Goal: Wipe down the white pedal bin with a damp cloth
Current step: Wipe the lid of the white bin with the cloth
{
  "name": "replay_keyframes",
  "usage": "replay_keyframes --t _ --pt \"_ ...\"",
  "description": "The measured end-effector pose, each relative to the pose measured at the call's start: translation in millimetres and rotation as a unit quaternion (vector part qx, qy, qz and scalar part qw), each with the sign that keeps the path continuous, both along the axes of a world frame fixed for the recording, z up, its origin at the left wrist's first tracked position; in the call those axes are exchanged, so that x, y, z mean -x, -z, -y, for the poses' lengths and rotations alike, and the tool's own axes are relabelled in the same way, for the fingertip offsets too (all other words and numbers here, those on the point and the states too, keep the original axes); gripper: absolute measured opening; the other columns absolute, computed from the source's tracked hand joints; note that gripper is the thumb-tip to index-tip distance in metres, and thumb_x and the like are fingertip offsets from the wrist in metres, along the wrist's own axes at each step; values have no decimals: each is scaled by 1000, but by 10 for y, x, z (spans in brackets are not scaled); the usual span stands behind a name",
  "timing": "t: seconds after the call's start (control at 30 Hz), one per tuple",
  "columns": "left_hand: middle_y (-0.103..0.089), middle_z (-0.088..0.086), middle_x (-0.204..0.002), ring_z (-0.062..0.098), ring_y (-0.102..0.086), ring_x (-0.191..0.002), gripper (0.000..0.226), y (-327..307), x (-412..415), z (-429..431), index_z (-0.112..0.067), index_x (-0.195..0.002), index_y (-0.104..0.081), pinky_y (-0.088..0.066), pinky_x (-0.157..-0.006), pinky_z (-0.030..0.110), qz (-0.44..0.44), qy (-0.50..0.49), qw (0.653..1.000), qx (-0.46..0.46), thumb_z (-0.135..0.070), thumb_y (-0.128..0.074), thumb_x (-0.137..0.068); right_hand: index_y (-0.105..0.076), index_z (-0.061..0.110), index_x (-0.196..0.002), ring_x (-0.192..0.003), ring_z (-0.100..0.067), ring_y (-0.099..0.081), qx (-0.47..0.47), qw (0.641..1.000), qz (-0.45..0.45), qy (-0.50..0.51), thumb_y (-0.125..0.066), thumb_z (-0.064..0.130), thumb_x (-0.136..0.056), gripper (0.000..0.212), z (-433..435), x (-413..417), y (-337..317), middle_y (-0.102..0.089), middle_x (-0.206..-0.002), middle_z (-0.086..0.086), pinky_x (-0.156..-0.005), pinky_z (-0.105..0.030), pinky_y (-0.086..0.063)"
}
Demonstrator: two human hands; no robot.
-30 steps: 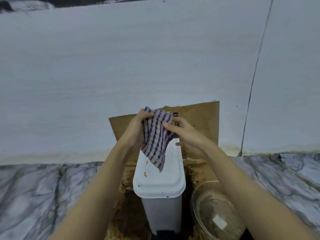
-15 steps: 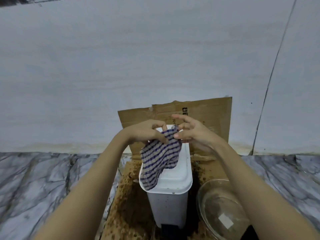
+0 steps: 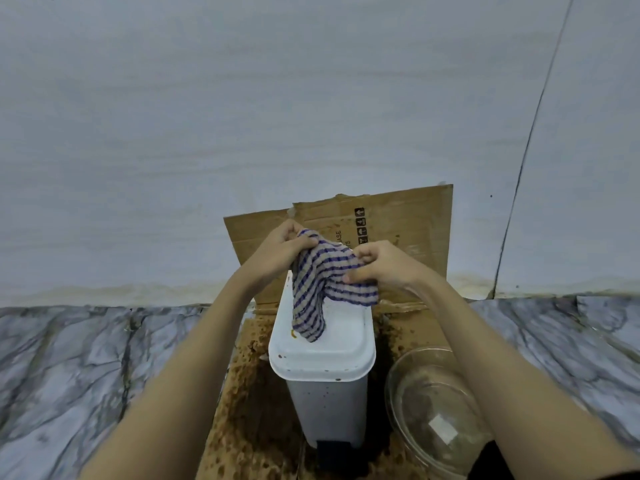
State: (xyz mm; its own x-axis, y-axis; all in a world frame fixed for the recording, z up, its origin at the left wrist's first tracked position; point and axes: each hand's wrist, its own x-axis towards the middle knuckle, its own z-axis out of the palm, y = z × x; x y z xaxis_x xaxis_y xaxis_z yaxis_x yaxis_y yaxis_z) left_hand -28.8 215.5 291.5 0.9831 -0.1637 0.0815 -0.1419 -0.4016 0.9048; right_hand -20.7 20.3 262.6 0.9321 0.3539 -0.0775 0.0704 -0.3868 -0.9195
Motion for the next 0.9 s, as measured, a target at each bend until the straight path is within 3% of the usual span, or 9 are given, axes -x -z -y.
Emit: replay_keyframes --t 0.07,0.2,0.3,0.37,0.5,0.6,0.7,0.77,0.9 --pt "-60 4 -90 15 -57 -76 9 15 21 6 -18 -90 -46 -47 -69 29 1 -7 1000 23 -23 -54 -93 -63 4 -87 -66 -11 -67 -53 997 20 50 -71 8 -80 11 34 12 -43 -68 -79 -6 -57 -19 -53" --pt "-66 0 -88 13 -66 -74 32 6 67 68 -30 -116 -48 -51 -60 23 7 17 995 100 -9 -54 -93 -52 16 -94 -63 -10 -68 -200 971 31 130 -71 5 -80 26 46 -16 -50 -66 -91 -9 -51 -18 -52" --pt "-69 0 -111 20 -65 -101 33 -6 103 131 -28 -104 -69 -55 -81 30 -40 70 990 117 -4 -48 -93 -46 36 -107 -85 -21 -68 -238 954 83 161 -74 5 -77 51 40 -33 -70 -57 -119 -13 -59 -22 -55" --pt "-69 0 -114 22 -62 -109 31 1 121 176 -26 -97 -74 -51 -93 35 -77 92 982 149 -4 -52 -91 -45 29 -113 -78 -21 -66 -258 946 117 155 -68 -1 -80 50 56 5 -123 -61 -110 -16 -57 -23 -54" --pt "-70 -3 -108 11 -67 -94 27 28 121 304 -18 -96 -73 -55 -79 23 -47 66 965 248 2 -62 -81 -49 23 -100 -68 -21 -62 -314 941 105 65 -61 -10 -82 39 131 96 -258 -63 -87 -13 -53 -28 -54" --pt "-75 -2 -90 9 -71 -81 28 7 93 365 -10 -98 -68 -57 -69 20 -35 26 930 365 9 -50 -87 -61 16 -88 -78 -17 -64 -334 939 83 3 -59 -14 -79 31 178 144 -309 -65 -90 -3 -63 -26 -56" --pt "-75 5 -94 16 -70 -87 30 -20 77 374 -11 -103 -66 -59 -78 28 -51 39 889 453 4 -43 -92 -75 17 -76 -81 -10 -65 -319 945 68 -30 -61 -11 -76 31 141 172 -262 -71 -83 3 -74 -21 -54" --pt "-70 8 -105 20 -67 -96 30 -38 82 375 -13 -107 -64 -55 -87 32 -62 51 869 488 1 -40 -94 -77 18 -81 -89 -12 -64 -349 936 18 -41 -68 1 -70 22 99 175 -187 -72 -89 4 -84 -27 -53" --pt "-64 11 -115 22 -63 -103 30 -28 48 389 -13 -112 -61 -51 -92 35 -61 44 850 522 -1 -40 -95 -71 26 -106 -111 -18 -57 -380 918 -72 -89 -65 6 -78 35 4 178 -79 -65 -118 5 -101 -46 -42"
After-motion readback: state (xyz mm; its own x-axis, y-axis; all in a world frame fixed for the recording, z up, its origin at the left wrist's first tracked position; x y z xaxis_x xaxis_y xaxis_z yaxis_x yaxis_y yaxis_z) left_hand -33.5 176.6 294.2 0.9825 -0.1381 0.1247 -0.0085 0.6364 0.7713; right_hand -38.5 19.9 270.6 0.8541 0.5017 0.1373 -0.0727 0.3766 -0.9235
